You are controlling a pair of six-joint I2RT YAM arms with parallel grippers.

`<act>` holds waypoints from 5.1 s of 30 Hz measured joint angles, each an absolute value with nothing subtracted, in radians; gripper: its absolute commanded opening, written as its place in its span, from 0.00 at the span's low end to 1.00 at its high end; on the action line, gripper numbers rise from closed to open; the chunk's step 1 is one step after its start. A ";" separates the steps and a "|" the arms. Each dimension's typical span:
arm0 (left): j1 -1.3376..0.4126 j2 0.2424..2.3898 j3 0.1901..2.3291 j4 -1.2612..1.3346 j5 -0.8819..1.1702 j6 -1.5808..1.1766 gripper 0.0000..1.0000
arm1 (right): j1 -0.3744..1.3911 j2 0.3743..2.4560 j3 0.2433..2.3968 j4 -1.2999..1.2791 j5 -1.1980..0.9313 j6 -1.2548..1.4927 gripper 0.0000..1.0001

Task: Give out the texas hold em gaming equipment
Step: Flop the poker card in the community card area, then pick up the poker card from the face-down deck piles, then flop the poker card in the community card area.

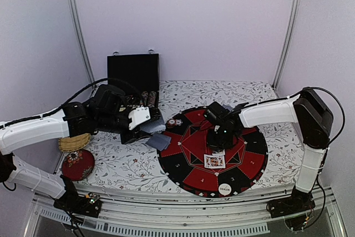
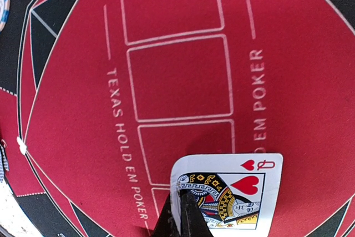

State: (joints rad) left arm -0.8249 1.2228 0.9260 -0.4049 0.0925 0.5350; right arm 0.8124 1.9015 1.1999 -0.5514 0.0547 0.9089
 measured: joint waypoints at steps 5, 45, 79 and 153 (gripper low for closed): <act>-0.825 1.223 0.926 -0.405 0.093 0.535 0.47 | 0.827 1.907 1.205 -0.551 0.059 0.915 0.08; -0.825 1.219 0.924 -0.405 0.092 0.539 0.47 | 0.649 1.535 1.123 -0.479 -0.134 0.599 0.99; -0.827 1.219 0.923 -0.406 0.098 0.539 0.46 | 0.952 1.847 1.289 0.229 -0.436 0.298 0.48; -0.830 1.217 0.922 -0.408 0.097 0.546 0.46 | 0.671 2.072 1.486 -0.755 0.034 0.519 0.02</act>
